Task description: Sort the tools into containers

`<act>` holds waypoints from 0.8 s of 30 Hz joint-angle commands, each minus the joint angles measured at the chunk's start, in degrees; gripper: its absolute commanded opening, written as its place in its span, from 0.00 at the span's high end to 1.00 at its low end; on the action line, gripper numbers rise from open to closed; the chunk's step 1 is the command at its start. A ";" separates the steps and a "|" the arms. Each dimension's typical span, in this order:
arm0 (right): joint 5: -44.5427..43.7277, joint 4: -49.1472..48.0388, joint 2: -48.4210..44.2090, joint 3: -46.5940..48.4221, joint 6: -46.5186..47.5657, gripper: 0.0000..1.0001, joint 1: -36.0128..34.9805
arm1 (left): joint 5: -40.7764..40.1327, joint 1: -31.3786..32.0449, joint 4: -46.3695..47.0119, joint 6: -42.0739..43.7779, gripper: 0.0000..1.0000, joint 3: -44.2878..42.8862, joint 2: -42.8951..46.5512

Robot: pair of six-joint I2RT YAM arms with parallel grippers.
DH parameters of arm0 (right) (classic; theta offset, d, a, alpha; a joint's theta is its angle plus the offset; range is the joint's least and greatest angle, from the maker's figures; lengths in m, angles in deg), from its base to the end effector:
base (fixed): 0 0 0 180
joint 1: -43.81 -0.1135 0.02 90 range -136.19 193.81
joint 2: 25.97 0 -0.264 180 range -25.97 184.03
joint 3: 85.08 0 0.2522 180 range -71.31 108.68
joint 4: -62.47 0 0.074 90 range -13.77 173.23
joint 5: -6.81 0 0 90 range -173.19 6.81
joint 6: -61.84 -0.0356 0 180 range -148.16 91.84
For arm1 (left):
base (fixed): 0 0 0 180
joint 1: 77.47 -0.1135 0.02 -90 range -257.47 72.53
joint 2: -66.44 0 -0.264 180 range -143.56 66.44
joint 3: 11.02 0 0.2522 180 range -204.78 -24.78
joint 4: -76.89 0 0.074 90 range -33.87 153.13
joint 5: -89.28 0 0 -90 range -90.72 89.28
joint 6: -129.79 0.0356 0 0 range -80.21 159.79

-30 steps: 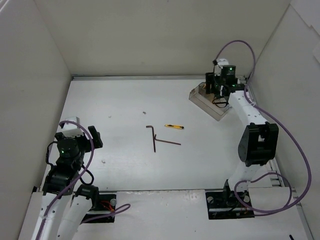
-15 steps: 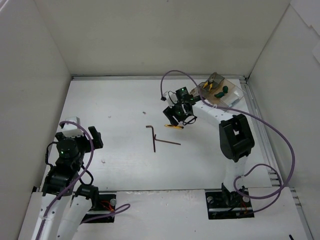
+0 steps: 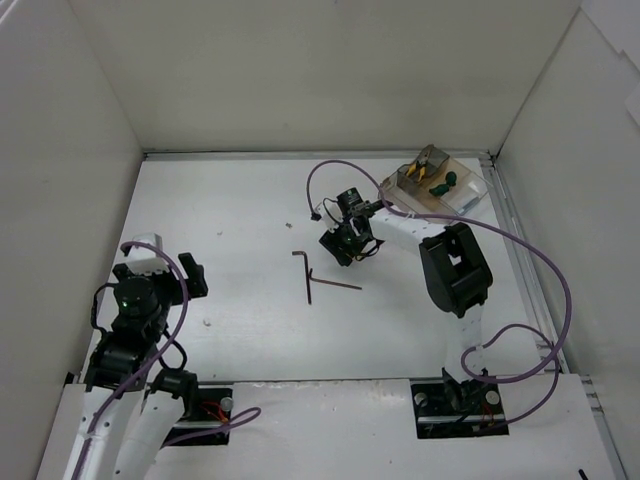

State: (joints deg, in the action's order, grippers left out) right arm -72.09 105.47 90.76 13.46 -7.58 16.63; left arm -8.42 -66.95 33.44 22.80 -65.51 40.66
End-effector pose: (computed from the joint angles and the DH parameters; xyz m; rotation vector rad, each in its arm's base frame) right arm 0.3801 0.2029 0.1751 -1.1272 2.3836 0.2947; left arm 0.1082 -0.0152 0.3217 -0.1979 1.8203 -0.2157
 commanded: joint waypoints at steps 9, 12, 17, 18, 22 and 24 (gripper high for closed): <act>-0.82 1.35 2.62 -1.19 -0.18 0.90 -2.79 | 0.94 0.20 3.06 -0.06 0.00 -2.60 -1.12; 1.38 1.44 2.80 -0.40 -1.50 1.00 -3.06 | 0.94 0.20 3.15 -0.06 0.00 -2.60 -0.85; 1.83 0.83 0.35 4.52 -6.15 1.00 0.79 | 0.59 0.20 2.97 -0.14 0.00 -2.60 -0.50; 1.48 0.56 -1.14 6.44 -8.34 1.00 1.94 | 0.41 0.20 2.97 -0.14 0.00 -2.60 -0.41; -2.56 -2.94 -5.36 9.62 -14.24 1.00 7.48 | 0.06 0.20 2.89 -0.32 0.00 -2.51 0.03; -5.28 -5.40 -7.73 10.32 -17.67 1.00 10.99 | 0.15 0.20 2.89 -0.32 0.00 -2.34 0.20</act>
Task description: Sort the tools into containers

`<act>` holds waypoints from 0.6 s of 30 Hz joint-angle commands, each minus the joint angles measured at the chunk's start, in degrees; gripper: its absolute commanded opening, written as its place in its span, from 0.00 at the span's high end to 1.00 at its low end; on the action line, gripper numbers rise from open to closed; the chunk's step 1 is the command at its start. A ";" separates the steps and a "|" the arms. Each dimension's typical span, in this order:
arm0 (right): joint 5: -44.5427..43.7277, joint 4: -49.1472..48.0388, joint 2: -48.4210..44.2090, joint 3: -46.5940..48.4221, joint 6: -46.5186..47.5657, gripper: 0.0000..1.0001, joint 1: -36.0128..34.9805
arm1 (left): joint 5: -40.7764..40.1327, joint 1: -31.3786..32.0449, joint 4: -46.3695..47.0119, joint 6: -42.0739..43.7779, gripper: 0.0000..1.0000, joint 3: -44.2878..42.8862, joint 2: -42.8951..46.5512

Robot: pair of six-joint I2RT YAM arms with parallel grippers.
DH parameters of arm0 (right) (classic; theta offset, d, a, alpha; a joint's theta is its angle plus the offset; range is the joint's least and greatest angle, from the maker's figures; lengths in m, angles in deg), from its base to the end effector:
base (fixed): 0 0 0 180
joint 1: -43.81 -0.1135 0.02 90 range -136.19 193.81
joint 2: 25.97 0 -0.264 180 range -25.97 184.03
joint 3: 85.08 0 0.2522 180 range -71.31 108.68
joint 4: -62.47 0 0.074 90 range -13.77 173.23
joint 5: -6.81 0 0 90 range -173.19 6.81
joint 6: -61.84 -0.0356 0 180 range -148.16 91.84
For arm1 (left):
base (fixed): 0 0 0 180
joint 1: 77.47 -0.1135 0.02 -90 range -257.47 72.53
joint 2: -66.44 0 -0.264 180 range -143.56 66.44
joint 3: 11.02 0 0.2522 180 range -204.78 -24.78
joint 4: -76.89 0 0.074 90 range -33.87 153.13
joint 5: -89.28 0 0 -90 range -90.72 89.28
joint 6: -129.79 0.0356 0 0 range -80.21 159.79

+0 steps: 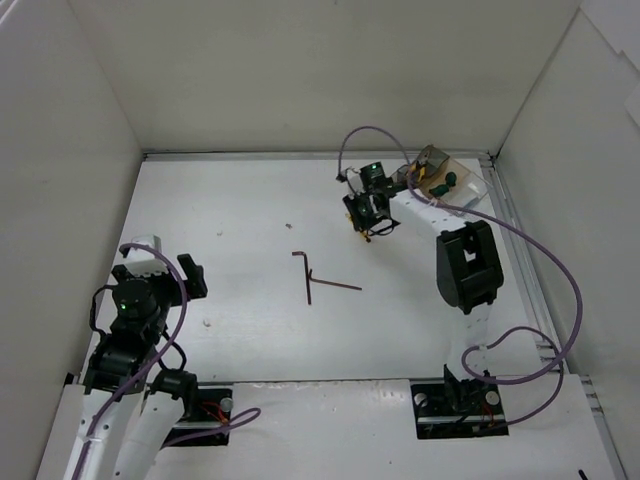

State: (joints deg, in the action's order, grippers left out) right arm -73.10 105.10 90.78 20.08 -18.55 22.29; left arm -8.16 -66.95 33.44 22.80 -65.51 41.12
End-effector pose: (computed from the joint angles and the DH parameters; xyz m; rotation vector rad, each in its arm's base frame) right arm 0.4160 0.1707 0.2101 -0.7459 2.4100 0.3059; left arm 0.1065 -0.0151 0.3224 -0.1947 1.8131 -0.2216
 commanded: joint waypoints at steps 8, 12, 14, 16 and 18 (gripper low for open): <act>-15.50 -6.89 -10.05 6.78 -21.27 1.00 19.23 | -1.08 0.20 2.53 -0.50 0.00 -2.60 -0.52; -20.19 -7.07 -9.79 7.13 -26.47 1.00 25.03 | -1.17 0.20 2.71 -0.41 0.00 -2.51 -1.13; -21.50 -7.15 -9.00 7.39 -30.06 1.00 27.58 | -1.26 0.20 2.45 -0.41 0.00 -2.69 -1.83; -20.20 -7.59 -8.03 8.27 -32.36 1.00 30.03 | -1.26 0.20 2.53 -0.32 0.00 -2.69 -2.01; -20.46 -7.77 -5.67 9.67 -33.42 1.00 31.27 | -1.43 0.20 2.71 -0.15 0.00 -2.51 -2.19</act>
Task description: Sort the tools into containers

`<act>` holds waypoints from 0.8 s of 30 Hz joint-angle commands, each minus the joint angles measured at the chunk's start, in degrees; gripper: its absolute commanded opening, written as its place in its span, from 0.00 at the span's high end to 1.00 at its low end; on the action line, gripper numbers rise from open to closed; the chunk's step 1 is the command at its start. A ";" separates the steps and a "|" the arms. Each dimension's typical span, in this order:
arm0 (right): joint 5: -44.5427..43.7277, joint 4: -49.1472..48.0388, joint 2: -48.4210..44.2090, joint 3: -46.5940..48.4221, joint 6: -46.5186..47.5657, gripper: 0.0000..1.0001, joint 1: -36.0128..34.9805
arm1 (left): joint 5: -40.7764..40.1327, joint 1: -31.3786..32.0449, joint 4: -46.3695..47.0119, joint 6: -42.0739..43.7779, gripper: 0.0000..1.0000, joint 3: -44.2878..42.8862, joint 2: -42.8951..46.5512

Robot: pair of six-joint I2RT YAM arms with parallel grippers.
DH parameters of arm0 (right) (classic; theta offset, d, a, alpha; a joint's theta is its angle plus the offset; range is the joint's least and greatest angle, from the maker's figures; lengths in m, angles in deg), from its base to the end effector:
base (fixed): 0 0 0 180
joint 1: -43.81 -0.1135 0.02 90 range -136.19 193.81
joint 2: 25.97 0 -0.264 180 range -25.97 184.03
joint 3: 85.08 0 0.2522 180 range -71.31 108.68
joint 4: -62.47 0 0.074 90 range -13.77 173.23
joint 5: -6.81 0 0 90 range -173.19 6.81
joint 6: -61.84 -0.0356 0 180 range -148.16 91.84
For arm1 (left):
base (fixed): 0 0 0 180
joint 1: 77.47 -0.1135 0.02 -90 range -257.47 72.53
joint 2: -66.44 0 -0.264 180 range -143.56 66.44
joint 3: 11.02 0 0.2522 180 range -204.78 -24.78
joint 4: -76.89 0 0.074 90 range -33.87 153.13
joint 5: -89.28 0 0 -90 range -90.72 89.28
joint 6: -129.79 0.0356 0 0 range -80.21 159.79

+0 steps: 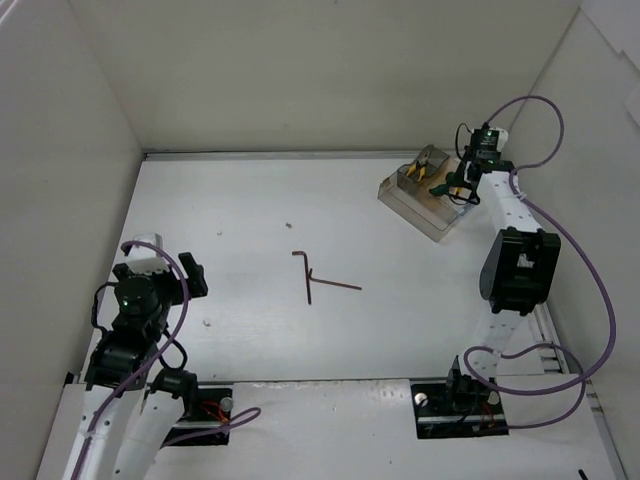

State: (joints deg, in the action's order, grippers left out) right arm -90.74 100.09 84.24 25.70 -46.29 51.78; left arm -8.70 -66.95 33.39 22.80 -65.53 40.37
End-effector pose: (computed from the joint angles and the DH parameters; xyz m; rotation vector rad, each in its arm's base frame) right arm 0.4456 -0.0671 0.2979 0.5698 2.1367 -0.0478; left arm 0.1092 -0.0152 0.3212 -0.2013 1.8251 -0.2099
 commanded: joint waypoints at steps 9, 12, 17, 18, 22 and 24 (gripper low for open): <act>-2.03 -2.85 10.19 12.66 -8.15 0.99 4.42 | -0.80 0.20 3.54 0.73 0.00 -1.79 -1.09; -1.15 -2.85 13.27 14.69 -8.32 0.98 4.51 | -0.98 0.20 3.90 0.91 0.00 -1.52 -1.36; -2.03 -2.85 15.20 13.99 -9.73 0.91 4.69 | -1.33 0.20 3.63 1.17 0.00 -1.87 -3.02; -2.20 -2.85 15.38 13.91 -9.73 0.88 4.69 | -1.33 0.20 3.46 1.09 0.00 -1.96 -3.11; -2.03 -2.94 13.02 11.98 -9.03 0.64 4.69 | -1.15 0.20 3.72 1.17 0.00 -1.96 -3.20; -0.72 -2.85 11.52 11.19 -7.37 0.56 4.60 | -1.06 0.20 3.72 0.91 0.00 -1.79 -3.20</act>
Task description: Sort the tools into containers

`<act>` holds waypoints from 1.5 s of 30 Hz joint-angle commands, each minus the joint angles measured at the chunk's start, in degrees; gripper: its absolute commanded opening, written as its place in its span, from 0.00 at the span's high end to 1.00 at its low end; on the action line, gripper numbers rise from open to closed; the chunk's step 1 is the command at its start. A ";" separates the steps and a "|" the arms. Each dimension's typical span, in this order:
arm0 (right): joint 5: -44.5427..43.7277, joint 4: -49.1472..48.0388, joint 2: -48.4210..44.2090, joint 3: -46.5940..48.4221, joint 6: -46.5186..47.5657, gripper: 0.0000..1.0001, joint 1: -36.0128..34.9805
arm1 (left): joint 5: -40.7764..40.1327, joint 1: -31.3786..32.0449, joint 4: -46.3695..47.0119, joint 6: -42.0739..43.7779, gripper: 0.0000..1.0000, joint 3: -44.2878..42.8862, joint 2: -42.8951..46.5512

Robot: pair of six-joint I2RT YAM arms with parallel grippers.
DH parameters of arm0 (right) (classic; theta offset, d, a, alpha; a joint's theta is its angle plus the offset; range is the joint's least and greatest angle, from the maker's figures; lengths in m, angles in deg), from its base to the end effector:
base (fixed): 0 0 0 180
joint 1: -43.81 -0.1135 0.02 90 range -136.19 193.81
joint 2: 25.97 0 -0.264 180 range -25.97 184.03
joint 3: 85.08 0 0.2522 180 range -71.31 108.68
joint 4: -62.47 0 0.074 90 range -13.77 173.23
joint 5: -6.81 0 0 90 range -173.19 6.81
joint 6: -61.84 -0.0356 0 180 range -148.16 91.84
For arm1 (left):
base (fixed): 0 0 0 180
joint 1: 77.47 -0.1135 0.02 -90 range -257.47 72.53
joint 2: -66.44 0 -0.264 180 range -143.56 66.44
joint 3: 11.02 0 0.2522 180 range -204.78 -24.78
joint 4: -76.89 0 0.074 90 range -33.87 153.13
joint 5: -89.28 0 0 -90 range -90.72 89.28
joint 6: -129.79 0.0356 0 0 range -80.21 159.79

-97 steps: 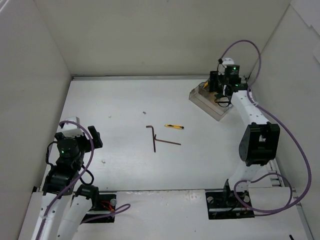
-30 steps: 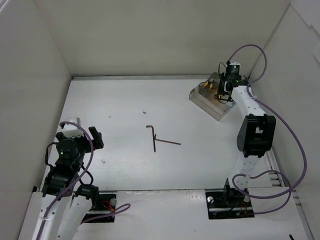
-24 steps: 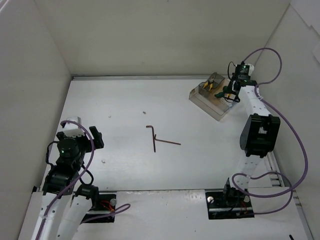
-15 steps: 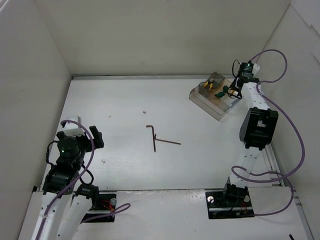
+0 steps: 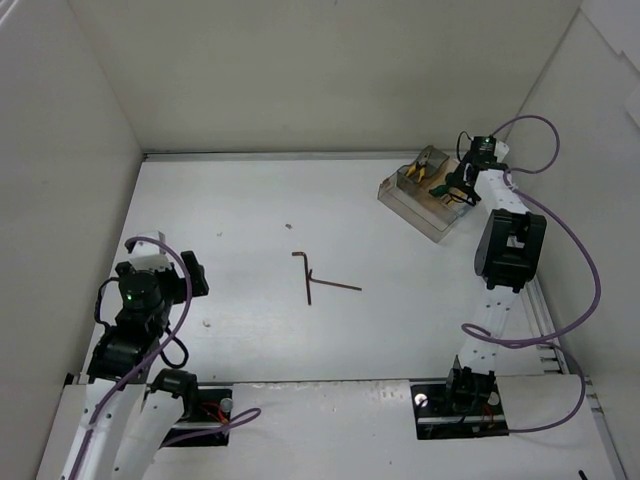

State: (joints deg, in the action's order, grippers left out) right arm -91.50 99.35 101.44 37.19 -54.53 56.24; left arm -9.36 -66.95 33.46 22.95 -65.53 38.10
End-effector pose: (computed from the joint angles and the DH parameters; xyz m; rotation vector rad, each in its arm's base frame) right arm 0.4996 -0.1154 0.2275 0.8319 2.1390 -0.0415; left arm 0.1173 -0.0163 0.3177 -0.2069 1.8613 -0.1884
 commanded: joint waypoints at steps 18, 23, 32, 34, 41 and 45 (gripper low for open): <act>7.00 -0.09 -28.97 -20.34 18.02 0.53 -27.00 | -2.69 0.20 0.75 -1.97 0.00 -3.55 -1.72; 12.27 0.97 -28.63 -24.74 23.63 0.56 -36.32 | -3.05 0.20 0.40 -2.14 0.00 -3.54 -1.19; 8.58 1.32 -22.75 -21.68 15.66 0.60 -49.07 | -3.31 0.20 0.05 -2.32 0.00 -3.63 -0.58; 8.93 1.23 -20.46 -19.93 12.42 0.60 -49.69 | -4.27 0.20 -0.47 -2.76 0.00 -3.72 -0.14; 8.75 1.50 -14.31 -17.37 7.30 0.60 -51.45 | -5.86 0.20 -1.00 -3.29 0.00 -3.37 1.71; 8.58 1.50 -11.67 -16.58 6.59 0.61 -52.76 | -6.47 0.20 -1.09 -3.46 0.00 -3.37 1.62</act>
State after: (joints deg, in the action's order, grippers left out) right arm -81.47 102.28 89.34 17.72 -45.39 5.03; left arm -14.41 -66.97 30.81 20.22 -66.25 40.37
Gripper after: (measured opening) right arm 0.398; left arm 0.996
